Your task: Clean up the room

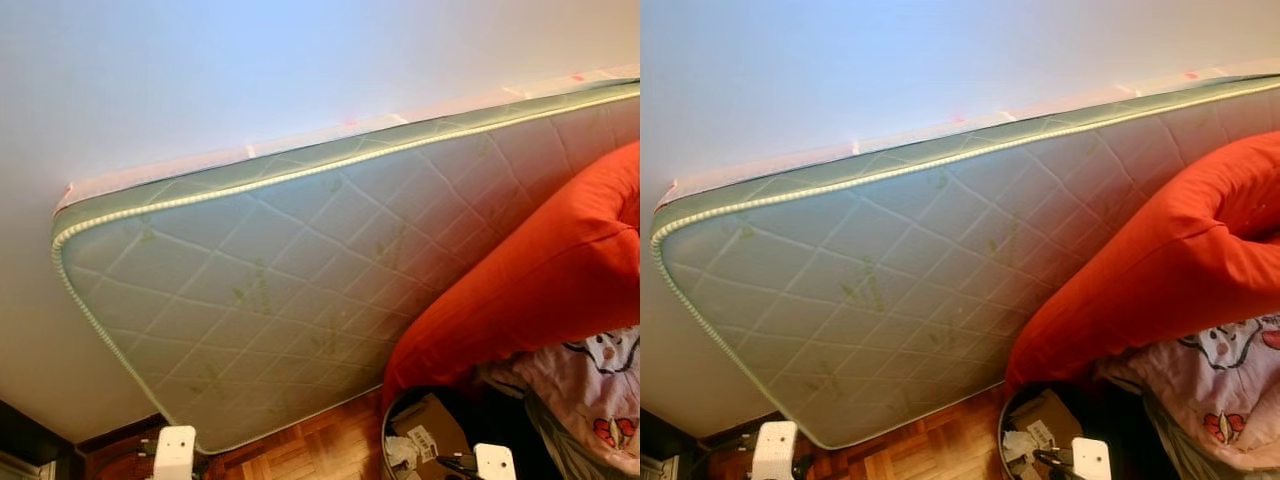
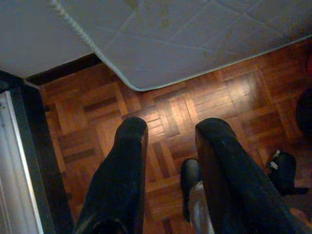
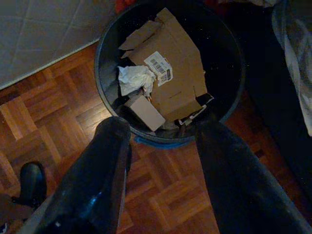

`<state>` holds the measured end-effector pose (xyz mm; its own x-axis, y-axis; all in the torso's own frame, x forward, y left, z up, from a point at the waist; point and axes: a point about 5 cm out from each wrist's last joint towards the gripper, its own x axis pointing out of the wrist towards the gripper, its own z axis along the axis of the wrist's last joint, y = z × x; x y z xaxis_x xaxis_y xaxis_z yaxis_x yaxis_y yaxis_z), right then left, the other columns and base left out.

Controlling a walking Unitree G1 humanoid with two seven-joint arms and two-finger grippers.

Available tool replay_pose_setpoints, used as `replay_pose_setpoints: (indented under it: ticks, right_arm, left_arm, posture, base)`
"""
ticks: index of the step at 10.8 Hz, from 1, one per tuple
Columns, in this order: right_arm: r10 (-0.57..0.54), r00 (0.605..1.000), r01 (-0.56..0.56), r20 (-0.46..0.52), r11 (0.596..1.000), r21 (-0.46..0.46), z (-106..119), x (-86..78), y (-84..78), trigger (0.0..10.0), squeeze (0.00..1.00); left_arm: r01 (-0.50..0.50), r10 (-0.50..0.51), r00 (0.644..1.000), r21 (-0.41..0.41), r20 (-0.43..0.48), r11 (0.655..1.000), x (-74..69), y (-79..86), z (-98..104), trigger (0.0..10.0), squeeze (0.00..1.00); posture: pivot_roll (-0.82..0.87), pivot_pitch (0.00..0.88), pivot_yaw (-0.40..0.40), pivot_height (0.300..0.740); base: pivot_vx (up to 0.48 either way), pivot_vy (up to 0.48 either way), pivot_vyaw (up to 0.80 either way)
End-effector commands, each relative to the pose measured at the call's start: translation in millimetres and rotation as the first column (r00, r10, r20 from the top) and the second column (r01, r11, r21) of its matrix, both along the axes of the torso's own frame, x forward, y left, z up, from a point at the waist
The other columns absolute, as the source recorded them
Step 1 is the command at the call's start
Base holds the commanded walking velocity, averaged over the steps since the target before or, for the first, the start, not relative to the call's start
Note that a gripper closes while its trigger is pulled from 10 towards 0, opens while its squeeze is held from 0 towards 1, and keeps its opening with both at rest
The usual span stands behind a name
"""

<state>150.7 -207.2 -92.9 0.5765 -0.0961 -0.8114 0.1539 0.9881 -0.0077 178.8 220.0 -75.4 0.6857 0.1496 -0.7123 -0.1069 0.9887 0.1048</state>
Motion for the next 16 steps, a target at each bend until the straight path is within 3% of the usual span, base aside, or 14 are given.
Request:
replay_pose_setpoints:
  ticks: [1,9,16]
  right_arm:
    - [-0.009,1.000,0.009,-0.002,1.000,0.004,0.4,0.9,-1.2,10.0,0.00]
    - [0.024,1.000,-0.024,0.001,1.000,0.001,0.5,2.7,2.5,10.0,0.00]
    - [-0.023,1.000,0.023,0.021,1.000,0.015,2.2,5.9,0.9,10.0,0.00]
  left_arm:
    - [0.010,-0.010,1.000,0.001,-0.025,1.000,-7.0,0.3,-3.4,10.0,0.00]
    - [0.011,-0.011,1.000,0.004,-0.023,1.000,-11.0,2.7,-4.1,10.0,0.00]
    - [0.001,-0.001,1.000,0.001,-0.025,1.000,-10.0,0.8,-4.4,10.0,0.00]
  posture:
    - [0.15,0.014,-0.012,0.740]
    - [0.17,0.000,-0.016,0.740]
    - [0.18,0.014,-0.019,0.740]
  base:
    - [0.000,0.000,0.00]
    - [0.000,0.000,0.00]
    - [0.000,0.000,0.00]
